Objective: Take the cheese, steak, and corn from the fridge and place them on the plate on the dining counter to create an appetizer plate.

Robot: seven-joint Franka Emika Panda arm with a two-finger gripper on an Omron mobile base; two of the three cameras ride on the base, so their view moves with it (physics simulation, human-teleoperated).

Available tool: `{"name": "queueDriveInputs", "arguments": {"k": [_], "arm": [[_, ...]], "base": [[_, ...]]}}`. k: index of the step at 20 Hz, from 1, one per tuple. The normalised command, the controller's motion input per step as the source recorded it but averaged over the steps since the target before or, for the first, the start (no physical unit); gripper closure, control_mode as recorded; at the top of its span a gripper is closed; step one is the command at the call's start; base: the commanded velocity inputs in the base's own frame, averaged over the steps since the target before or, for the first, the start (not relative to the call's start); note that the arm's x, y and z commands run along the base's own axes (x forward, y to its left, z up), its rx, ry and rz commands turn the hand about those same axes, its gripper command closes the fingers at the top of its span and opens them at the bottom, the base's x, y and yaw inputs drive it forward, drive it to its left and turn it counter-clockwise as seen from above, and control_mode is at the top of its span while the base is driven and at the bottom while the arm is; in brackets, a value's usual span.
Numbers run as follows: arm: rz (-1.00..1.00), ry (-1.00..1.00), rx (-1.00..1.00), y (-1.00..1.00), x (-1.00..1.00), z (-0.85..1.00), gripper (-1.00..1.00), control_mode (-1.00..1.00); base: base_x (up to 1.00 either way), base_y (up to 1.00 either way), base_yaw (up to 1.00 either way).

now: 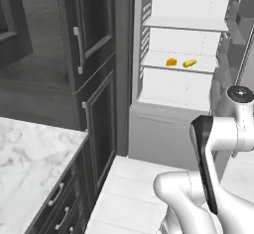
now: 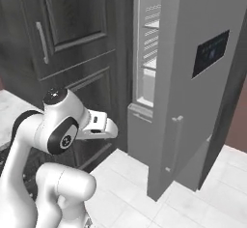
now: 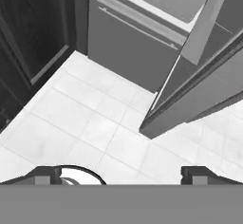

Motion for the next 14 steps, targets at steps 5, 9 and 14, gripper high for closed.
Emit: {"name": "queueDriveInputs", "arguments": {"k": [5,9,14], "arm": [[0.00,0.00,0.00,0.00,0.00,0.00,-1.00,1.00],[0.00,0.00,0.00,0.00,0.00,0.00,-1.00,1.00],[0.00,0.00,0.00,0.00,0.00,0.00,-1.00,1.00]], "base": [[1.00,0.00,-0.19],[0.99,0.03,-0.21],[0.58,0.13,-0.24]]}}
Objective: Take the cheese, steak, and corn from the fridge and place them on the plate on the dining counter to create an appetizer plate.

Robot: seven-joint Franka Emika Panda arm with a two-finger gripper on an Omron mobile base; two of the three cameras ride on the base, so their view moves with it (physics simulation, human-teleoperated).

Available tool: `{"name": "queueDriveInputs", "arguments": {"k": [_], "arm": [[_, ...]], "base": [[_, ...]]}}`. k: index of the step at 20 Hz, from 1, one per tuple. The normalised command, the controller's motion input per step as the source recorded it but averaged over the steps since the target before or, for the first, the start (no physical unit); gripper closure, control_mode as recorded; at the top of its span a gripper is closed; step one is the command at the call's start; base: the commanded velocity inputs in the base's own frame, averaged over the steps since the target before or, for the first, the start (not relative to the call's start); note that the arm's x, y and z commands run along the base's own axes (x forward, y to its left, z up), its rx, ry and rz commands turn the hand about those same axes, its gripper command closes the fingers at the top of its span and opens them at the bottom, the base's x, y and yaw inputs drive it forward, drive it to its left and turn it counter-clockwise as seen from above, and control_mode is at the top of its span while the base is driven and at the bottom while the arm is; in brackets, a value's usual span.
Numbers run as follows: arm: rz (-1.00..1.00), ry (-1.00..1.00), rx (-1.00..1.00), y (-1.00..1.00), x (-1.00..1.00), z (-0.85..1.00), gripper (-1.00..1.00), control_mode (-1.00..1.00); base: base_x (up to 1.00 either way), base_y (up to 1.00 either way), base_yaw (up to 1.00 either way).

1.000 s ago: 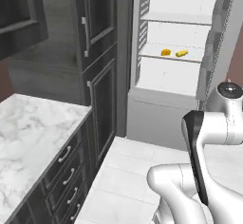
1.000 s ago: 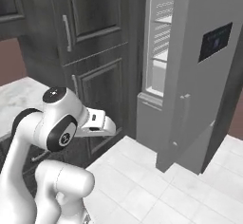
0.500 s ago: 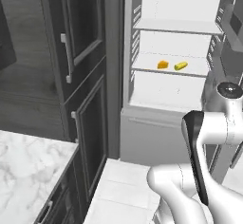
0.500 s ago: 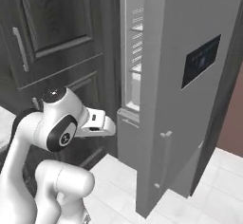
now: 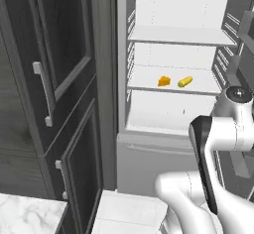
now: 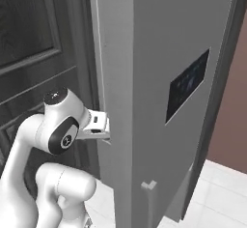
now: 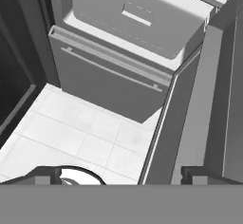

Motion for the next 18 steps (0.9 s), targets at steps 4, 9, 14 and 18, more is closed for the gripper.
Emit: {"name": "queueDriveInputs", "arguments": {"k": [4,9,14,18], "arm": [[0.00,0.00,0.00,0.00,0.00,0.00,-1.00,1.00],[0.00,0.00,0.00,0.00,0.00,0.00,-1.00,1.00],[0.00,0.00,0.00,0.00,0.00,0.00,-1.00,1.00],[0.00,0.00,0.00,0.00,0.00,0.00,-1.00,1.00]], "base": [[0.03,0.26,-0.31],[0.01,0.56,-0.36],[0.30,0.91,-0.36],[0.42,0.29,-0.30]]}}
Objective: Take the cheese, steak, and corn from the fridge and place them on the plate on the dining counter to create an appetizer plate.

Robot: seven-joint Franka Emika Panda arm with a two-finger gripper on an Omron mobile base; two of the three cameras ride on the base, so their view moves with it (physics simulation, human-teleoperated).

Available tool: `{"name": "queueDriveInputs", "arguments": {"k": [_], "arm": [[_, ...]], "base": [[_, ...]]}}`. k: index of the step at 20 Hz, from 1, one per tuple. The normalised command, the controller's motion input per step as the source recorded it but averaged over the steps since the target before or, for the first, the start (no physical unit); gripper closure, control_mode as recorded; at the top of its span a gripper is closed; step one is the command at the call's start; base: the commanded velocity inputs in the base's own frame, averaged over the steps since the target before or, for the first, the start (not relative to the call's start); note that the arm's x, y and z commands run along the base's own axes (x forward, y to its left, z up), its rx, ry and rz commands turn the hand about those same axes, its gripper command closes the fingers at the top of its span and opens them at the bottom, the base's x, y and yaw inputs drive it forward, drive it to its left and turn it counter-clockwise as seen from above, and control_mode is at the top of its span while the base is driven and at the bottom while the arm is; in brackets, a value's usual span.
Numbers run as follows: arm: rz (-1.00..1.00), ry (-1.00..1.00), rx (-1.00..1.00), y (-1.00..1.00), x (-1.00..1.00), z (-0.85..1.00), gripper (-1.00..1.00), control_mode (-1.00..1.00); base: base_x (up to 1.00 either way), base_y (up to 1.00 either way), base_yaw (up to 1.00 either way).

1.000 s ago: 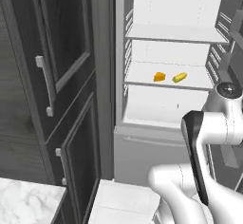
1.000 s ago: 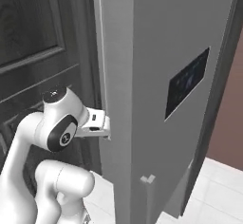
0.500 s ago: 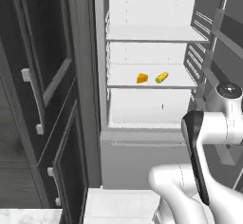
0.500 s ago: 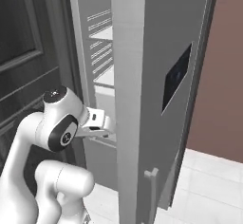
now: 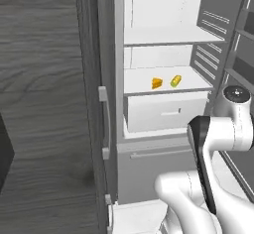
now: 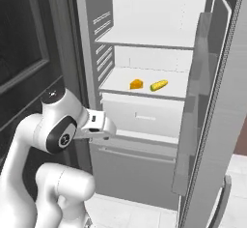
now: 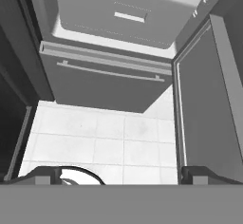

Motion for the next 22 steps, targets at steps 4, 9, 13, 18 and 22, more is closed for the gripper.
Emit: {"name": "queueDriveInputs", "arguments": {"k": [4,9,13,18,22], "arm": [[0.00,0.00,0.00,0.00,0.00,0.00,-1.00,1.00],[0.00,0.00,0.00,0.00,0.00,0.00,-1.00,1.00],[0.00,0.00,0.00,0.00,0.00,0.00,-1.00,1.00],[0.00,0.00,0.00,0.00,0.00,0.00,-1.00,1.00],[0.00,0.00,0.00,0.00,0.00,0.00,-1.00,1.00]], "base": [[0.44,-0.18,-0.19],[0.55,-0.08,-0.15],[0.52,0.00,-0.07],[0.38,-0.05,-0.02],[0.18,-0.06,0.00]]}}
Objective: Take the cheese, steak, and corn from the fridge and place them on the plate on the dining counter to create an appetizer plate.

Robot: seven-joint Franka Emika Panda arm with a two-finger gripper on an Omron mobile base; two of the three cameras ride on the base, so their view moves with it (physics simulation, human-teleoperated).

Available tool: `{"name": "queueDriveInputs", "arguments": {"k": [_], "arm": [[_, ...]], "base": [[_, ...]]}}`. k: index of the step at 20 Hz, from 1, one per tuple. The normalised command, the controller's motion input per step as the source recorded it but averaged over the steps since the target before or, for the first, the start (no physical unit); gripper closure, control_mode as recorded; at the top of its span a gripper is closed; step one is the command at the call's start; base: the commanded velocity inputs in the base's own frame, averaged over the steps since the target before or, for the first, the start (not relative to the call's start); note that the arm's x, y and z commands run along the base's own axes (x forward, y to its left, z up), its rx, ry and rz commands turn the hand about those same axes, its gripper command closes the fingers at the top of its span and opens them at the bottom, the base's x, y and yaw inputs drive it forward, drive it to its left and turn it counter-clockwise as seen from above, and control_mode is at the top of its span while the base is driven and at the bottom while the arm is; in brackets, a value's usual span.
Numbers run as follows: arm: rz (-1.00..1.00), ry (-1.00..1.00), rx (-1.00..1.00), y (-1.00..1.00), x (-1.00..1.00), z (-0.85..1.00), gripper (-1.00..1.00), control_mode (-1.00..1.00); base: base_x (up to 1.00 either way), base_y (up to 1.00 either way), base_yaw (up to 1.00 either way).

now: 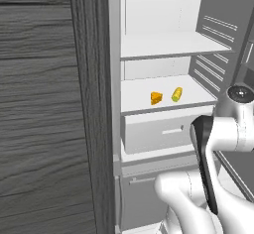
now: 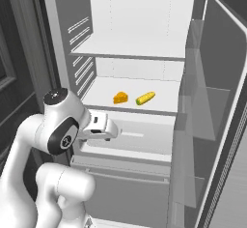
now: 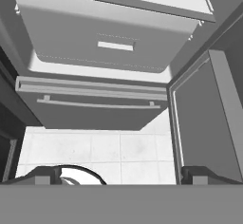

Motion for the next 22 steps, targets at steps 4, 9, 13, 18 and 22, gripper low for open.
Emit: {"name": "queueDriveInputs", "arguments": {"k": [4,9,13,18,22], "arm": [[0.00,0.00,0.01,-0.04,0.00,-0.01,-1.00,-1.00],[-0.05,-0.13,0.05,0.00,0.38,0.00,-1.00,-1.00],[-0.14,-0.20,0.05,0.00,0.60,0.00,-1.00,-1.00],[-0.18,-0.07,0.10,0.03,0.60,0.10,-1.00,-1.00],[-0.12,0.00,0.13,0.00,0.54,0.19,-1.00,-1.00]], "base": [[0.00,-0.04,0.00],[0.00,0.00,0.00],[0.00,0.00,0.00],[0.00,0.00,0.00],[0.00,0.00,0.00]]}}
